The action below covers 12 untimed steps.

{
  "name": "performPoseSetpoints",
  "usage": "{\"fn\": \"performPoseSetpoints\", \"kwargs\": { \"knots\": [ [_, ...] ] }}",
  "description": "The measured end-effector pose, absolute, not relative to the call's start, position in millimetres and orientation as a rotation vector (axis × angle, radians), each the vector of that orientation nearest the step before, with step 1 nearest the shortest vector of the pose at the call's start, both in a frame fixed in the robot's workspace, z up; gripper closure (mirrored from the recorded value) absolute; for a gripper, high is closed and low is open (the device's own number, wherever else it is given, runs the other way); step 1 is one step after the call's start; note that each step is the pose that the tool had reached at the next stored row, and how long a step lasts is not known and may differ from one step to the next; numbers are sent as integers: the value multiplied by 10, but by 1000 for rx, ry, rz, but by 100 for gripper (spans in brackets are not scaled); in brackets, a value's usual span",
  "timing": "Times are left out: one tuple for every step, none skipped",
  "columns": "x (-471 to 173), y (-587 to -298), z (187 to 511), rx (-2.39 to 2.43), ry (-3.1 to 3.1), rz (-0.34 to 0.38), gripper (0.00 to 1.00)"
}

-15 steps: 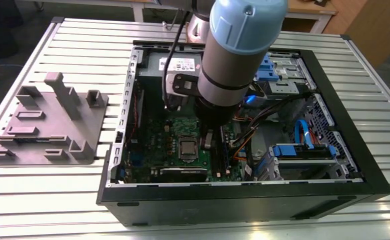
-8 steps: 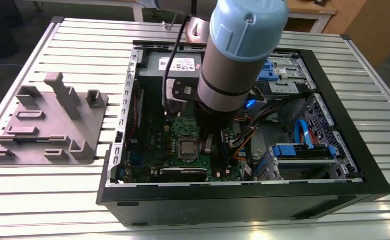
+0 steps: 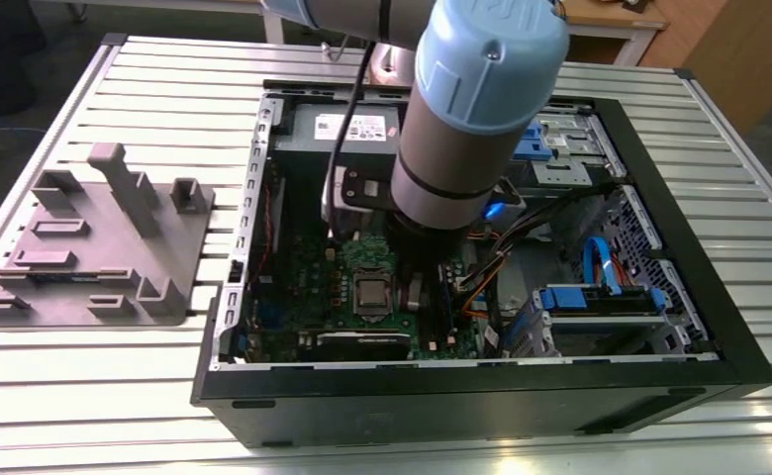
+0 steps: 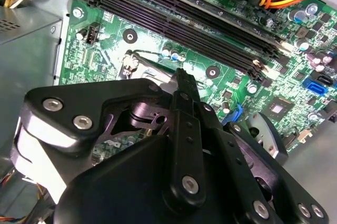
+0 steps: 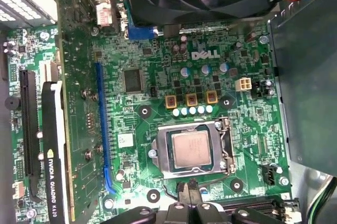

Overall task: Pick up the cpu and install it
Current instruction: 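Install the first cpu locking lever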

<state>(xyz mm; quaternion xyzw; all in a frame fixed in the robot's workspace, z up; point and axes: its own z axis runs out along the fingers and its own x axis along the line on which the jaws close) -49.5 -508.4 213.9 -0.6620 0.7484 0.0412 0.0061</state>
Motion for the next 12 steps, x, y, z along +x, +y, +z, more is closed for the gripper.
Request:
{"fn": "performPoseSetpoints", "kwargs": {
  "knots": [
    [-495, -5086, 2132, -2072, 2342, 129, 90],
    [-495, -5090, 2124, -2072, 2342, 129, 90],
    [-495, -5095, 2116, -2072, 2341, 129, 90],
    [-495, -5100, 2109, -2072, 2341, 129, 90],
    [-495, -5103, 2101, -2071, 2341, 129, 90],
    [-495, -5106, 2092, -2071, 2341, 130, 90],
    [-495, -5109, 2082, -2071, 2341, 130, 90],
    [-495, -5113, 2070, -2071, 2341, 130, 90],
    [-495, -5118, 2059, -2071, 2341, 130, 90],
    [-495, -5125, 2049, -2071, 2341, 131, 90],
    [-495, -5131, 2039, -2070, 2340, 133, 90],
    [-495, -5140, 2029, -2070, 2339, 134, 90]
  ]
}}
